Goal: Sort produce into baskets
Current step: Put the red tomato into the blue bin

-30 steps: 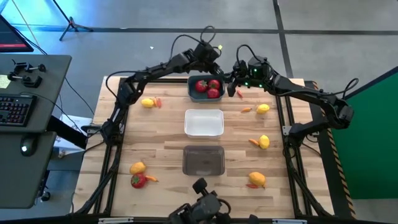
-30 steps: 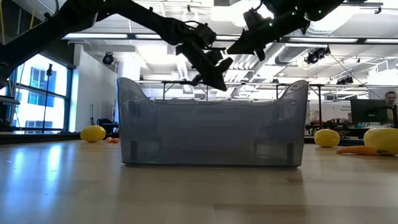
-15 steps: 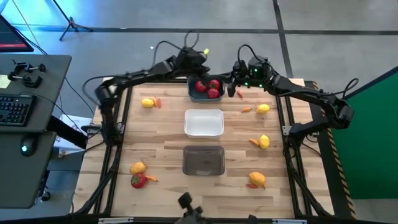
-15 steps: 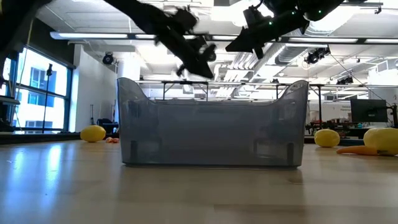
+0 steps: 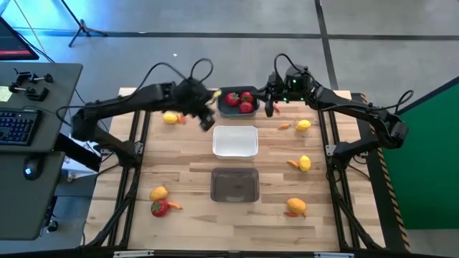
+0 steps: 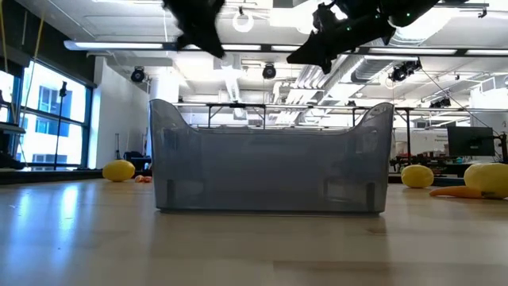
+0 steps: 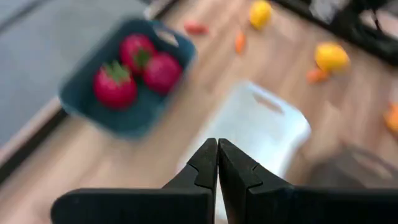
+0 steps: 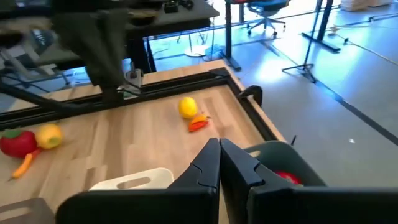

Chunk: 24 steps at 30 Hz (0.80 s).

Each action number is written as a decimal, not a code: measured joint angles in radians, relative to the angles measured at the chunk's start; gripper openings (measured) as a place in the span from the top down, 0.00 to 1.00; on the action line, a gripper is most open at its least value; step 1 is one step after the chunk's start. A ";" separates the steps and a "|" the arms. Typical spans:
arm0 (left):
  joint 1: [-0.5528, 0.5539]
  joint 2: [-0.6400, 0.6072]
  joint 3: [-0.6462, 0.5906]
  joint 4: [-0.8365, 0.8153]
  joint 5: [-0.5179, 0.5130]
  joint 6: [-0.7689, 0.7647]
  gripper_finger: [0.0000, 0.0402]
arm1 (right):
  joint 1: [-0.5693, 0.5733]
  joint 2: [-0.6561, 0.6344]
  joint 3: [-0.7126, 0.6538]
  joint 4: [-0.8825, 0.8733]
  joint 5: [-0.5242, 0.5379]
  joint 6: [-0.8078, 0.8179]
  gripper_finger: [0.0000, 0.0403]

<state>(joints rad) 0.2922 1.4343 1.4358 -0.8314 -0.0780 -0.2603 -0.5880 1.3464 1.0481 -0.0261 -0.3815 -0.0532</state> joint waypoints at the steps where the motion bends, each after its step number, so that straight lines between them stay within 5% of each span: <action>1: -0.027 -0.021 0.001 -0.052 -0.002 -0.027 1.00 | 0.000 0.000 0.000 0.000 -0.012 0.000 1.00; 16: -0.545 -0.183 0.001 -0.411 0.206 -0.418 1.00 | 0.013 0.000 0.000 -0.046 -0.017 0.019 1.00; 24: -0.892 -0.176 0.001 -0.437 0.202 -0.693 1.00 | 0.035 0.000 0.000 -0.044 -0.014 0.071 1.00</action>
<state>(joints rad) -0.6002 1.2582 1.4364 -1.2683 0.1240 -0.9533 -0.5529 1.3464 1.0481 -0.0698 -0.3954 0.0182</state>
